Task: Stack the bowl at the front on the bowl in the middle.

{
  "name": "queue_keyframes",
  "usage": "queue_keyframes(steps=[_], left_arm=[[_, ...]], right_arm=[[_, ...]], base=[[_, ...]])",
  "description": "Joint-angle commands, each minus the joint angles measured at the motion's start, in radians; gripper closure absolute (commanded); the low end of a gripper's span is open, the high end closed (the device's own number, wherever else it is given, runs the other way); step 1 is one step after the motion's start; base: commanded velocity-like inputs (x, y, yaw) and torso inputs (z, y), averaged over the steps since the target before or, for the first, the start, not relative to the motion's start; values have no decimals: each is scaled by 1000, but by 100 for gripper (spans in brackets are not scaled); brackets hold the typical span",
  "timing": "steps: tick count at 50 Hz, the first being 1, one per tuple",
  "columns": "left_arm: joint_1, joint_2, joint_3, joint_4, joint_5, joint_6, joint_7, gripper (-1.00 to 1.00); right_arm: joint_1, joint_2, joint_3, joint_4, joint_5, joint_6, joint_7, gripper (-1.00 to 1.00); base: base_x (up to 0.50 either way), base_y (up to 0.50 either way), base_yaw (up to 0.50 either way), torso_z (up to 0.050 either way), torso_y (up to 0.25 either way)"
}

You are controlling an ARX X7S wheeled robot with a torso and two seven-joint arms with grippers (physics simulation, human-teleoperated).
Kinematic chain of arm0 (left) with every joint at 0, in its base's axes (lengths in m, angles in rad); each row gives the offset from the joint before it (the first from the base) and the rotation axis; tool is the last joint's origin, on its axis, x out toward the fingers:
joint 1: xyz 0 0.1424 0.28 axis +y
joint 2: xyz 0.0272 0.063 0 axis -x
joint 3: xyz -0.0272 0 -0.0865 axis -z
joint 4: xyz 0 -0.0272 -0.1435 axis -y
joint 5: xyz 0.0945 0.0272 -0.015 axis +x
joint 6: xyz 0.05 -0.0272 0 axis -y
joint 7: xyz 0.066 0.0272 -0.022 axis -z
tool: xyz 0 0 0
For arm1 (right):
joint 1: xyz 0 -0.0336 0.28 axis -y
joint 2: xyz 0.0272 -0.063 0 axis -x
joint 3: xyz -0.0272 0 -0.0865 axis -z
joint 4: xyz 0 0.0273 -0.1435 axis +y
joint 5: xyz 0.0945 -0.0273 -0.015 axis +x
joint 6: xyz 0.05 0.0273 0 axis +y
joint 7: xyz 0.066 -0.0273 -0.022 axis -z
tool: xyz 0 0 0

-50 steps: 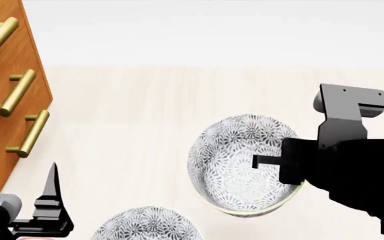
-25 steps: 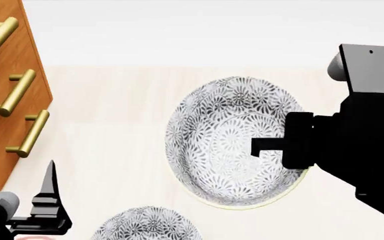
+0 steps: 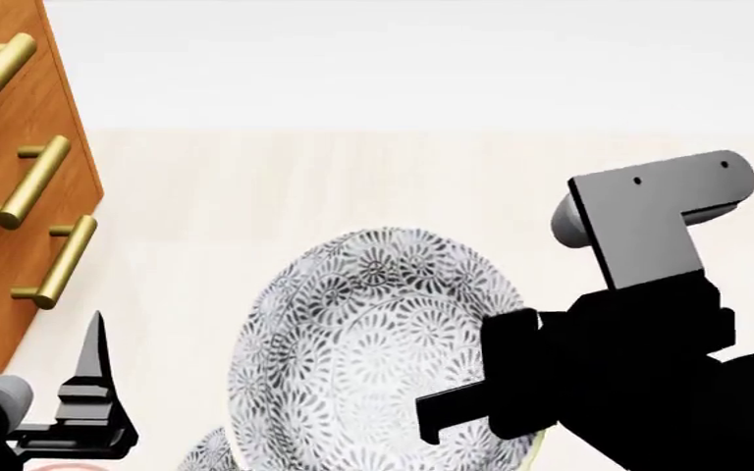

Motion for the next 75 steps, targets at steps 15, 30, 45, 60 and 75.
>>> queue_keyframes(steps=[15,30,45,60,75], left_arm=[[5,-10,4,21,-8,-3,-16,-100],[4,-13,8,13,-10,5,-18,-100],[14,-12,13,-1,-12,23,-20,-100],[20,-16,16,2,-16,26,-26,-100],[18,-20,22,5,-19,26,-32,-100]], right_arm=[[-100,-104,-89,-104,-139,19,-105,100],[-137,-140,-143,-102,-296,-1,-252,100],[-95,-171,-210,-21,-447,-57,-380,100],[-50,-202,-293,92,-563,-106,-485,100],[-59,-211,-363,127,-632,-140,-539,100]], base=[[0,0,0,0,0],[0,0,0,0,0],[0,0,0,0,0],[0,0,0,0,1],[0,0,0,0,0]])
